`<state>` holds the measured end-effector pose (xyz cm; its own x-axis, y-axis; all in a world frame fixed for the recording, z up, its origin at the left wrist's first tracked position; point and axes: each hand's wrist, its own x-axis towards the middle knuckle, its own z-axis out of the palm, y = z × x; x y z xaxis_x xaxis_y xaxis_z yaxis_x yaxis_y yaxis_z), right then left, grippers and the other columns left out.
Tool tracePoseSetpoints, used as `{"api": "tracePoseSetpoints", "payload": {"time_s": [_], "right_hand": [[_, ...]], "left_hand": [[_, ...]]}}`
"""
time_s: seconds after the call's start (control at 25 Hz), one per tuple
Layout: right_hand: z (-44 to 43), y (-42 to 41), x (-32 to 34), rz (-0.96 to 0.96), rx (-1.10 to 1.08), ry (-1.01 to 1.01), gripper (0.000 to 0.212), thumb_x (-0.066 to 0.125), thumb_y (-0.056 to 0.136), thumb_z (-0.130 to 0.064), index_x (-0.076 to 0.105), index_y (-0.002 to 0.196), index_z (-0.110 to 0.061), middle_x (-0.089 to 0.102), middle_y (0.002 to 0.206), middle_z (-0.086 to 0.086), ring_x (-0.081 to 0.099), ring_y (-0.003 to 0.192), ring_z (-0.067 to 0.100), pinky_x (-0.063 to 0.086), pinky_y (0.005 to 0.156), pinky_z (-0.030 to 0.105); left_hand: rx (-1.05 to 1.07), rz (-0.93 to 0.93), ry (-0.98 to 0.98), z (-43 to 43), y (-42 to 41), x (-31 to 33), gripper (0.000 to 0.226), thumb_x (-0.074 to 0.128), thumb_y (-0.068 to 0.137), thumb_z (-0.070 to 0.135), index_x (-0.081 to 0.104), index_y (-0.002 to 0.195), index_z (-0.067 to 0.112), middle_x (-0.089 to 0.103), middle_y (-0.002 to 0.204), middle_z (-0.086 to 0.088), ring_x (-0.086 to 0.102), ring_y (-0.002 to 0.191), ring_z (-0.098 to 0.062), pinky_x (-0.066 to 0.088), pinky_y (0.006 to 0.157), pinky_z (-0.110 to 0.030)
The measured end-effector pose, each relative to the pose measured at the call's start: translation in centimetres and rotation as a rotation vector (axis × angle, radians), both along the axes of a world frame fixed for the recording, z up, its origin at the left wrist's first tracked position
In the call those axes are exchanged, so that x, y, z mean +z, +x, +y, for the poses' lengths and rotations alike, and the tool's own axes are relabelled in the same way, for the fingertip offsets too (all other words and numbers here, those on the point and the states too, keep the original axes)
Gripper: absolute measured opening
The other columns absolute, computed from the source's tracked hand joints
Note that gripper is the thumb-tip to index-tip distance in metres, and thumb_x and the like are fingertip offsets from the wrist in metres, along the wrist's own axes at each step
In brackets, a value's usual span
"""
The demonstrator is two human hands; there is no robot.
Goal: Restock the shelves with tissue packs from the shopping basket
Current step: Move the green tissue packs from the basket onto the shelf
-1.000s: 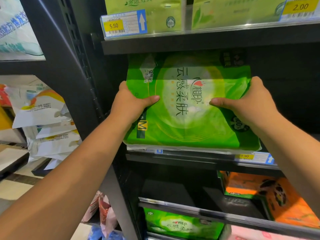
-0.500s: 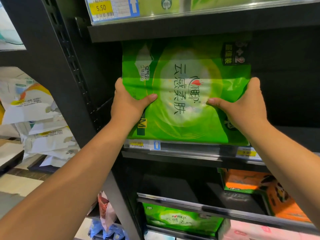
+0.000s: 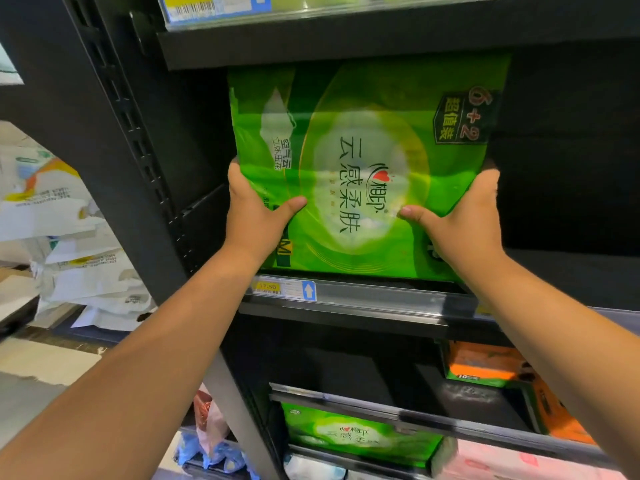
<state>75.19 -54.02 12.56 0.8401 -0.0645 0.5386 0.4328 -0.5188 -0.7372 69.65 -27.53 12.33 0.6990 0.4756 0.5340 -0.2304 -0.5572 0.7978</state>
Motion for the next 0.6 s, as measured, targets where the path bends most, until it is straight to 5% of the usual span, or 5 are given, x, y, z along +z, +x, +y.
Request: {"api": "tracePoseSetpoints", "payload": {"time_s": [0.08,0.32,0.6], "right_hand": [[0.3,0.3,-0.3,-0.013,-0.002,-0.009,0.091,0.086,0.061,-0.045,0.033,0.12,-0.001,0.048,0.124,0.017,0.048,0.117,0.033,0.047,0.094,0.049],[-0.1,-0.1,-0.8,-0.003,0.008,-0.14,0.096,0.085,0.065,-0.042,0.028,0.128,0.003,0.041,0.131,0.023,0.045,0.12,0.037,0.044,0.094,0.045],[-1.5,-1.0,-1.0,0.108,0.09,-0.219,0.112,0.094,0.053,-0.029,0.021,0.135,-0.006,0.04,0.136,0.02,0.045,0.122,0.033,0.043,0.096,0.04]], "left_hand": [[0.029,0.009,0.028,0.1,0.2,-0.2,0.096,0.083,0.073,0.028,0.019,0.143,0.015,0.045,0.138,-0.001,0.047,0.119,-0.01,0.034,0.087,-0.007],[0.175,0.088,0.123,-0.9,-0.6,-0.3,0.109,0.08,0.073,0.042,0.01,0.151,0.012,0.029,0.148,-0.01,0.041,0.13,-0.029,0.04,0.104,-0.039],[0.236,0.275,0.751,-3.6,-2.4,-0.4,0.108,0.066,0.071,0.067,0.005,0.152,0.031,-0.013,0.159,-0.009,-0.015,0.146,-0.031,0.003,0.119,-0.051]]}}
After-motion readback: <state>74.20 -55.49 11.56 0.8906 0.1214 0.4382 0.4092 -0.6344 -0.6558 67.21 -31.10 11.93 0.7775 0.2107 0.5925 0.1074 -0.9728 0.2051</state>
